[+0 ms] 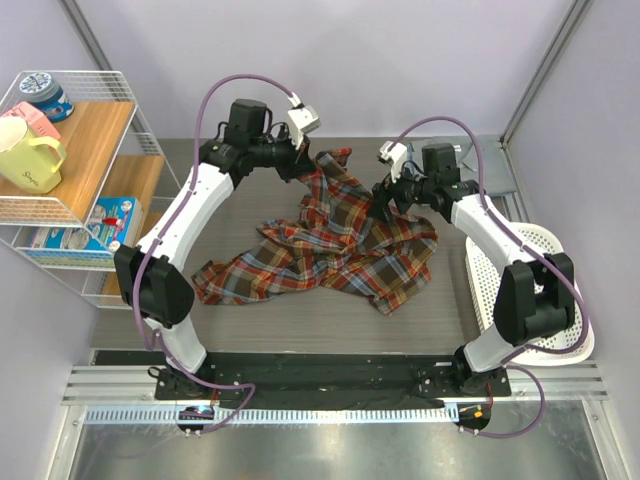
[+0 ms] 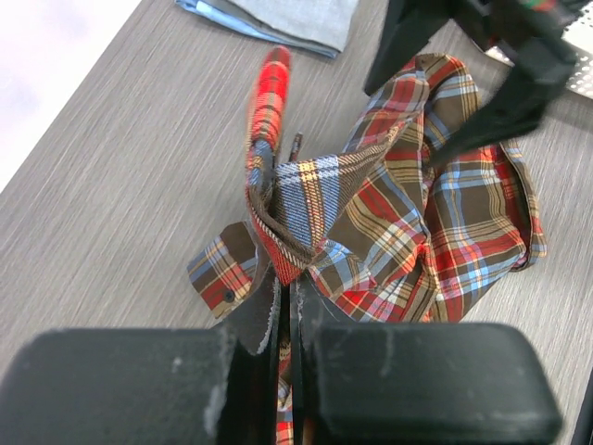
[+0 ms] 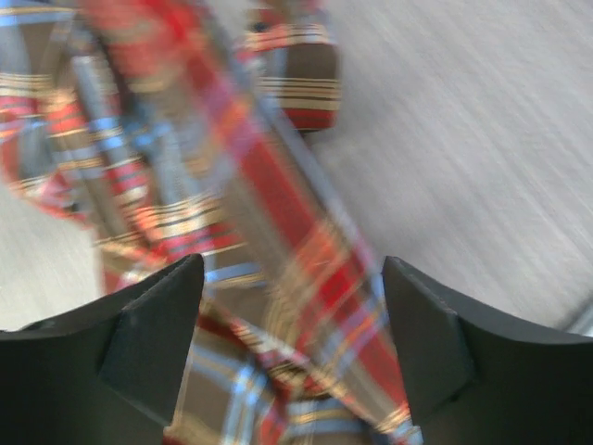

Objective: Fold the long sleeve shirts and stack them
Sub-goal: Flatten the shirt out

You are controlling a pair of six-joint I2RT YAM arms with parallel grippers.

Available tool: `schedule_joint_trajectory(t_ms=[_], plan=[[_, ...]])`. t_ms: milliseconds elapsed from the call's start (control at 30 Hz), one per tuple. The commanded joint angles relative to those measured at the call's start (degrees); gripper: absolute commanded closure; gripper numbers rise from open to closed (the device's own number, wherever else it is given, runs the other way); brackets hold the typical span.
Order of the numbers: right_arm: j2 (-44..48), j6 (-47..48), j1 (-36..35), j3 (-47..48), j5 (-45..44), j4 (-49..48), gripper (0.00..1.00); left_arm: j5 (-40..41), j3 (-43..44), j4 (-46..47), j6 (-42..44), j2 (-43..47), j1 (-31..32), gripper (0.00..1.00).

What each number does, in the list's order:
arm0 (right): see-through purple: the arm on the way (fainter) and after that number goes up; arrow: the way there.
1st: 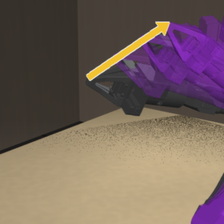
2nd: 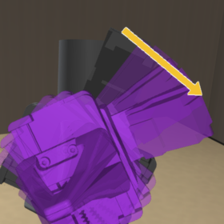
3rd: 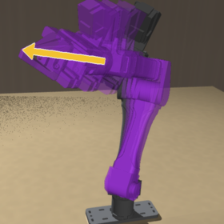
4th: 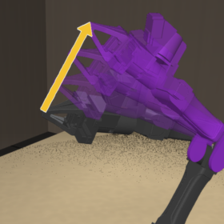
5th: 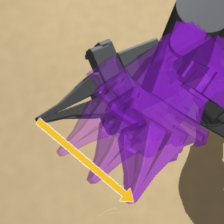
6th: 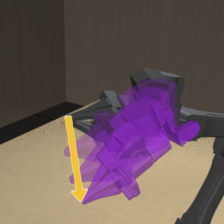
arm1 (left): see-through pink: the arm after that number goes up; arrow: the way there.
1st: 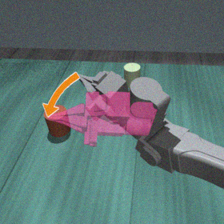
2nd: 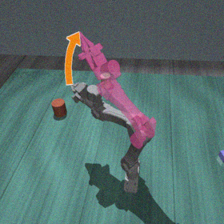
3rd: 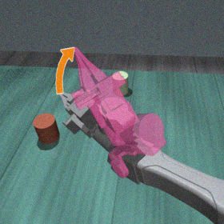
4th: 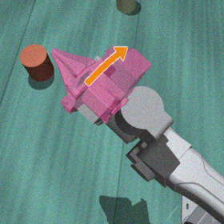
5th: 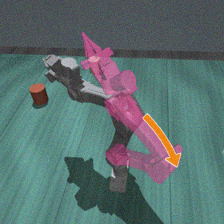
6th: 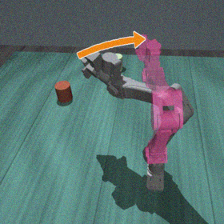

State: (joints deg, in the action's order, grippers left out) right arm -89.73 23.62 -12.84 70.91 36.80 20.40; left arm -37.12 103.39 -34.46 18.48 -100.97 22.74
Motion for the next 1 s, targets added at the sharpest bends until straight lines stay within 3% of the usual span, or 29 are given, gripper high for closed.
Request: schedule_joint_trajectory(t_ms=[0, 67, 100, 167, 200, 267, 367, 400, 433, 467, 500, 533, 567, 633, 700, 767, 867, 967], plan=[[-3.42, 0.9, 0.8, 1.95, -6.39, -7.13, 0.28, 1.18, 3.04, 0.53, -0.63, 0.77, -1.12, 1.0], [-4.22, 1.87, 1.41, 1.86, -6.04, -7.74, 0.45, 0.74, 4.79, 0.53, -2.48, -0.01, -1.91, 1.0], [-4.57, 2.13, 1.33, 2.03, -5.86, -7.66, 0.66, 0.65, 5.32, 0.53, -3.01, -0.19, -2.17, 1.0], [-5.62, 1.7, 1.41, 2.82, -6.12, -7.75, 0.93, 0.82, 6.38, 1.23, -5.02, -0.72, -2.96, 1.0], [-5.8, 1.09, 1.68, 3.26, -6.38, -7.83, 0.99, 0.91, 6.56, 2.02, -5.82, -0.72, -3.4, 1.0], [-6.07, -2.41, 2.46, 5.36, -6.3, -7.66, 0.99, -0.66, 6.56, 5.0, -7.31, 0.24, -4.54, 0.99], [-5.72, -8.3, 6.06, 9.41, -4.55, -6.09, 0.99, -14.08, 5.34, 5.37, -2.24, 3.22, -1.94, 0.98], [-5.54, -9.28, 7.99, 10.37, -3.93, -5.21, 0.99, -18.29, 2.89, 3.1, 4.91, 6.89, 0.44, 0.98], [-5.19, -10.16, 8.88, 11.34, -3.49, -4.07, 0.99, -18.86, 1.73, -9.62, 14.12, 8.49, 3.59, 0.98], [-3.88, -10.95, 9.58, 11.26, -2.96, -3.62, 0.99, -17.3, 0.94, -20.45, 24.74, 10.25, 11.98, 0.92], [-2.83, -11.31, 10.98, 10.83, -1.65, -3.27, 0.99, -10.67, -2.81, -27.78, 42.95, 12.53, 16.24, 0.87], [-1.6, -11.05, 11.34, 9.43, -1.12, -2.48, 0.99, -8.86, -5.98, -32.55, 45.65, 14.12, 20.89, 0.73], [0.76, -10.61, 11.61, 8.63, -0.59, -1.95, 0.99, -8.67, -9.14, -31.04, 45.24, 15.61, 21.03, 0.67], [3.15, -9.03, 11.96, 6.1, 1.08, -0.46, 0.99, -6.32, -16.52, -25.25, 35.51, 18.96, 18.41, 0.54], [7.63, -7.89, 11.96, 4.07, 1.35, -0.19, 0.99, -4.28, -18.48, -20.58, 31.81, 19.67, 14.98, 0.51], [10.62, -7.01, 11.96, 1.08, 1.26, -0.19, 0.99, -3.22, -19.19, -17.59, 26.01, 18.45, 7.17, 0.51], [14.93, -6.13, 11.96, -1.21, 0.65, 0.16, 0.99, -1.56, -18.41, -16.61, 23.45, 13.27, -2.51, 0.52], [17.05, -5.86, 12.05, -1.48, -0.41, 0.95, 0.99, 0.72, -16.74, -20.73, 30.71, 6.43, -8.05, 0.53]])
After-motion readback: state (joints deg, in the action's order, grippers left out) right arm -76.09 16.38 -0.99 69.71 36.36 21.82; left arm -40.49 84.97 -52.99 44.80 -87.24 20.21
